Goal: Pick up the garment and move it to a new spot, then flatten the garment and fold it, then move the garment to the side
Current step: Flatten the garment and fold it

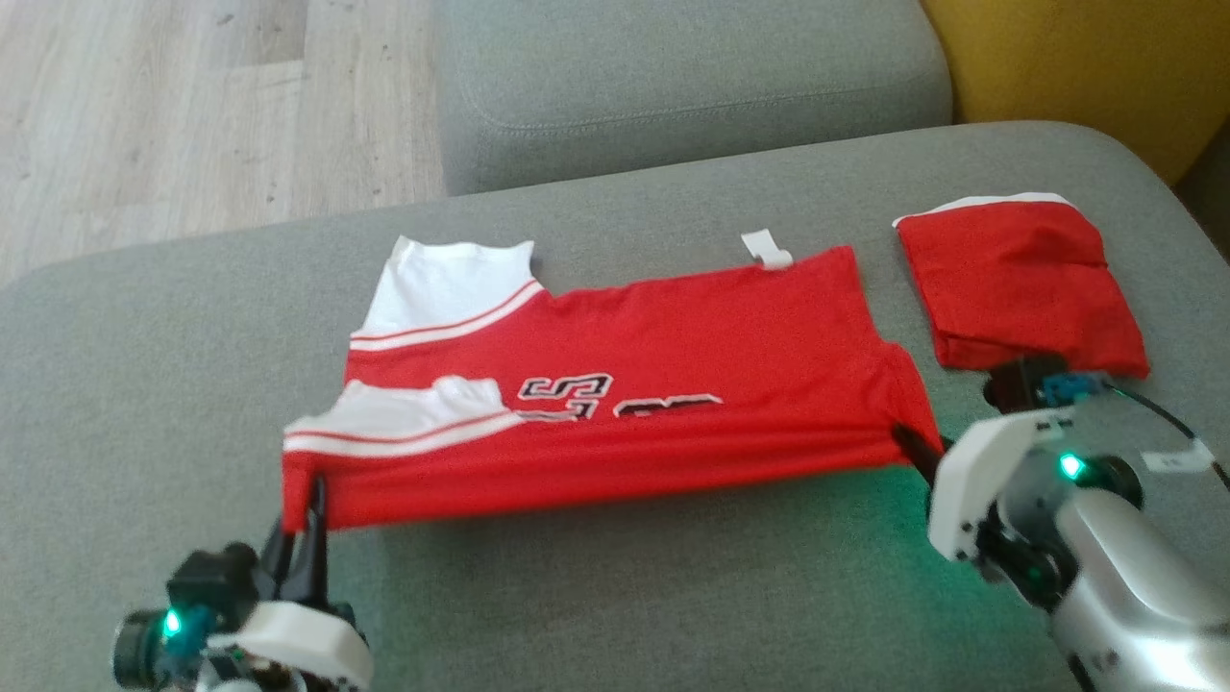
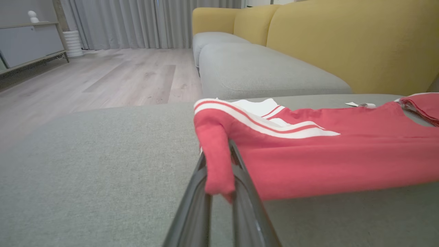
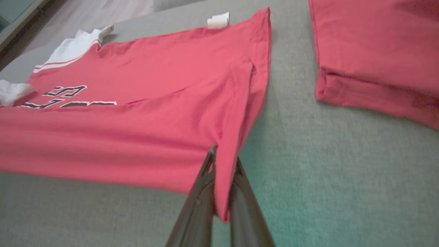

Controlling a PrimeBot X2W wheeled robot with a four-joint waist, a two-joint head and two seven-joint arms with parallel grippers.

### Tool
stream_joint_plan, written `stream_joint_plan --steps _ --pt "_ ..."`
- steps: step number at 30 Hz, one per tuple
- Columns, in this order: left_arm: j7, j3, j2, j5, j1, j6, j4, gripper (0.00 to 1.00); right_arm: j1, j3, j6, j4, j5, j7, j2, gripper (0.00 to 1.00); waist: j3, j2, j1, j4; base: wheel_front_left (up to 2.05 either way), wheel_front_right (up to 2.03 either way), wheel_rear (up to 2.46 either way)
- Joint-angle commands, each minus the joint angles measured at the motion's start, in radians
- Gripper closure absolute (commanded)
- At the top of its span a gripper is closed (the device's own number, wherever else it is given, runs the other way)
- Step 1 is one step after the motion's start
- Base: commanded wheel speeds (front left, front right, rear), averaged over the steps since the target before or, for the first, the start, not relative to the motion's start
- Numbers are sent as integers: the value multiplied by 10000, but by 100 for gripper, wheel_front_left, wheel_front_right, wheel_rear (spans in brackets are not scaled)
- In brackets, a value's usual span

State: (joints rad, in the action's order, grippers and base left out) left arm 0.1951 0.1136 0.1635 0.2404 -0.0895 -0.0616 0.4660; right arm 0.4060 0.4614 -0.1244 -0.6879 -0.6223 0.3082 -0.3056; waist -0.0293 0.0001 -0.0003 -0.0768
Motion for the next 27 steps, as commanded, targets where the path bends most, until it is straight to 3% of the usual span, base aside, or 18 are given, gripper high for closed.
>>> stream_joint_plan --steps 1,10,12,13,14,15,22,27 --pt "-71 -398 327 130 -192 113 -419 100 4 -124 -63 405 -66 123 -384 100 -24 -1 3 17 0 0 0" --pt "-1159 62 246 196 673 86 -1353 100 -1448 -1174 -63 2021 214 1306 -611 100 25 -1 3 31 0 0 0" --pt "-1216 117 231 187 630 107 -1355 97 -1578 -1543 -63 2283 511 1283 -472 0 86 -1 3 5 0 0 0" --pt "-1220 126 228 184 580 128 -1344 50 -1612 -1707 -63 2439 630 1247 -366 0 122 -1 3 -11 0 0 0" --pt "-1194 119 227 178 513 165 -1338 9 -1629 -1878 -63 2595 756 1199 -271 0 162 -1 3 -29 0 0 0" --pt "-1139 95 222 175 425 214 -1339 0 -1625 -2050 -63 2766 892 1121 -183 0 209 -1 3 -46 0 0 0" --pt "-123 -437 222 316 -808 628 -1814 0 -1062 -3711 -63 4181 1856 -208 701 0 807 -1 3 -211 0 0 0" --pt "225 -500 315 350 -1873 463 -2146 0 -467 -4166 -63 4636 2440 -1006 982 0 1289 -1 3 -272 0 0 0"
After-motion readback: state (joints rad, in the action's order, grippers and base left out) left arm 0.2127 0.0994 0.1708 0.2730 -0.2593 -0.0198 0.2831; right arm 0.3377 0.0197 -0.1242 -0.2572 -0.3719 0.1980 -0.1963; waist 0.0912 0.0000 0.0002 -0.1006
